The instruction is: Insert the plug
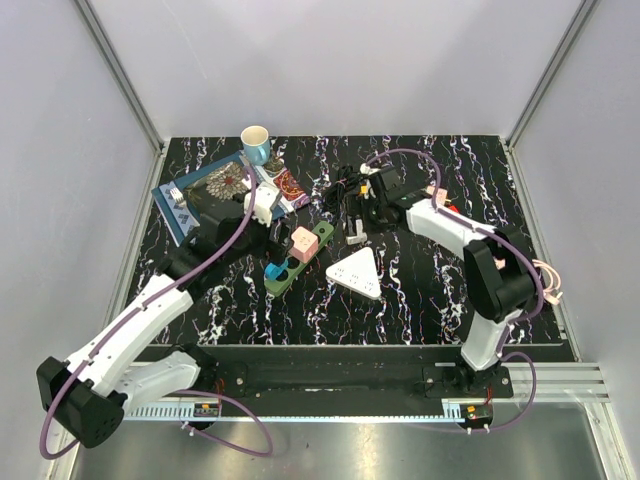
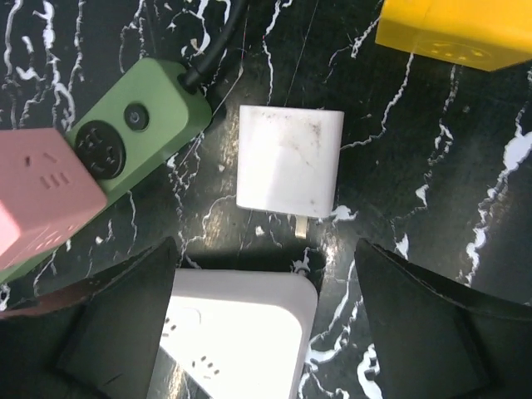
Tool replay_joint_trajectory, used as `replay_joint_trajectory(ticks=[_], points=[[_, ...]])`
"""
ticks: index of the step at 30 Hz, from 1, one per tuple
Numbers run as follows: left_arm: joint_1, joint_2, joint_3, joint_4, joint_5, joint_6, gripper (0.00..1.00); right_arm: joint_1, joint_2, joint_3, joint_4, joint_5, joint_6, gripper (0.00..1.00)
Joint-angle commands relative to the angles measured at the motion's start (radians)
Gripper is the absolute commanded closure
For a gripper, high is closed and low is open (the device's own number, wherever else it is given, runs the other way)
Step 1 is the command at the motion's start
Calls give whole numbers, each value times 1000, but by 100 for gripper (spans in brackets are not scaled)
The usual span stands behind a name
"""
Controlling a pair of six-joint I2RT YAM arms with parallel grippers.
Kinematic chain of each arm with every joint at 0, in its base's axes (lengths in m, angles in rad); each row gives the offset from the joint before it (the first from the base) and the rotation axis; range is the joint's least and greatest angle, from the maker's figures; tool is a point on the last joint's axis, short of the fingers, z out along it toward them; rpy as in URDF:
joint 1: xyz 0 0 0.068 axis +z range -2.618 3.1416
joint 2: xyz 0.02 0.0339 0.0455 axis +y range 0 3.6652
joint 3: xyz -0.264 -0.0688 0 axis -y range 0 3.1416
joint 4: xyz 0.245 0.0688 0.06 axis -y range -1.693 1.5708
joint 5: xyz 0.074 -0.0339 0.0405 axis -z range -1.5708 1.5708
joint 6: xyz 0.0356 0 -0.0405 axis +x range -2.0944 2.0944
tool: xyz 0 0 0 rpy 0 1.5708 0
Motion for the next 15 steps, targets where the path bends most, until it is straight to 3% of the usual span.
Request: replay_joint_trajectory(ticks=[1,5,15], points=[[-5,-56,-43,56,-16,-102,1,48,81,65,84,126,38,9],[-3,-75,-54,48,-16,-120,1,58,138,99,96,197,46,10],[-3,-45,-33,36,-25,-158,1,67,233,128,108,195,37,17]])
